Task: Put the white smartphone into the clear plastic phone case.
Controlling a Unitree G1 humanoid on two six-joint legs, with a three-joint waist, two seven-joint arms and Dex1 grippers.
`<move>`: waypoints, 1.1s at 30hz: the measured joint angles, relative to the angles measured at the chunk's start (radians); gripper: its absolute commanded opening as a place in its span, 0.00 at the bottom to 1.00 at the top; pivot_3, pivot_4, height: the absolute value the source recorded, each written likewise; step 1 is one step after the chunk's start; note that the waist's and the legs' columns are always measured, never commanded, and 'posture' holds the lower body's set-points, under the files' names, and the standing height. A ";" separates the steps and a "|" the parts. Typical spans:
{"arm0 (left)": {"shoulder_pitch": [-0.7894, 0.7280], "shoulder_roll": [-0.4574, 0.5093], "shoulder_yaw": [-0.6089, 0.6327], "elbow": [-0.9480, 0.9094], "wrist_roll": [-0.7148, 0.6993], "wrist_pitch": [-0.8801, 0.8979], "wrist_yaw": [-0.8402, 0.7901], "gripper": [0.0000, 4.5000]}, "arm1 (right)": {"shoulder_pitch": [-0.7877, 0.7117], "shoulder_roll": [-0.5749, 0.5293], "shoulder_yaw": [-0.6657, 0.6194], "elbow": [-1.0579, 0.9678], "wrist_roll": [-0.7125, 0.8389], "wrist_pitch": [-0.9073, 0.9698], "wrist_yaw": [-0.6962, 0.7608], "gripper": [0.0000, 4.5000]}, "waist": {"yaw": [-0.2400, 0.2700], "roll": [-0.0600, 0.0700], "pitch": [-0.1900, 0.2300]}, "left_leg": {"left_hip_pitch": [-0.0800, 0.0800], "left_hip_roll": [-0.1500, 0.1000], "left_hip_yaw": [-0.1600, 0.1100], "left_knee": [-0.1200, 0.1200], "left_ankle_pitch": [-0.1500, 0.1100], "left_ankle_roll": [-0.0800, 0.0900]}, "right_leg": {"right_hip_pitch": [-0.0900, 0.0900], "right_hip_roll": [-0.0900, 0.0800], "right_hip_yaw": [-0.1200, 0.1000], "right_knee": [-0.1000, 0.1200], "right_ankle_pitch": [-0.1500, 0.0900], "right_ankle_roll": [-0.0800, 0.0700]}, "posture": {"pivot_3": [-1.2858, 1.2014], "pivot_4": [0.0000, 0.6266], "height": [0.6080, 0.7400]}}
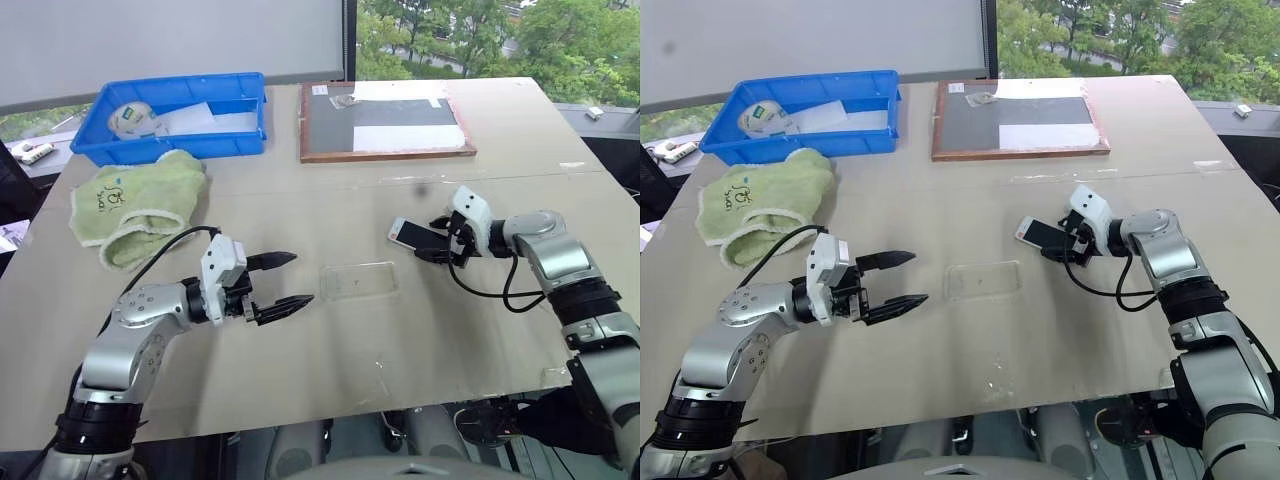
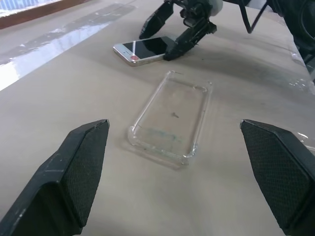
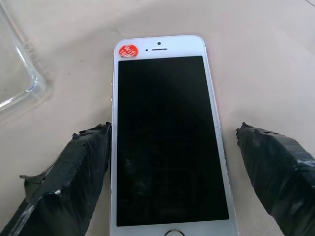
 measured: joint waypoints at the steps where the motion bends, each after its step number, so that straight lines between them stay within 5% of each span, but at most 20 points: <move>1: 0.000 0.000 0.000 0.000 -0.003 0.000 -0.001 0.99 | -0.002 0.000 0.000 0.000 0.000 0.002 0.005 0.99 | 0.000 0.000 0.000 | 0.000 0.000 0.000 0.000 0.000 0.000 | 0.000 0.000 0.000 0.000 0.000 0.000 | 0.52 0.24 1.00; 7: -0.004 -0.001 0.007 -0.009 -0.044 0.010 -0.008 0.99 | -0.020 0.009 0.020 0.035 -0.038 -0.024 0.028 0.99 | -0.002 -0.001 -0.001 | 0.001 0.000 0.000 0.000 0.000 0.000 | 0.000 0.001 0.000 0.000 0.000 0.000 | 0.52 0.24 1.00; 12: -0.009 -0.001 0.010 -0.011 -0.054 0.010 -0.007 0.99 | -0.026 0.027 0.023 0.087 -0.069 -0.071 0.026 0.65 | -0.002 -0.005 -0.004 | 0.011 0.001 0.001 -0.002 0.000 0.000 | 0.008 0.001 0.001 0.000 0.000 0.000 | 0.52 0.24 1.00; 22: -0.001 -0.003 0.010 -0.012 -0.054 0.010 0.002 0.99 | -0.005 0.030 0.006 0.105 -0.078 -0.132 0.028 0.65 | 0.000 -0.008 -0.008 | 0.015 0.003 0.000 -0.003 0.000 -0.001 | 0.013 -0.003 -0.001 -0.002 0.000 0.000 | 0.52 0.24 1.00; 33: 0.005 -0.012 0.013 -0.016 -0.054 0.010 0.021 0.99 | 0.122 0.036 -0.040 -0.194 0.054 0.026 0.062 0.65 | 0.002 -0.003 -0.003 | 0.010 0.002 0.003 -0.009 0.000 -0.001 | 0.006 -0.002 0.002 -0.003 0.000 0.000 | 0.52 0.24 1.00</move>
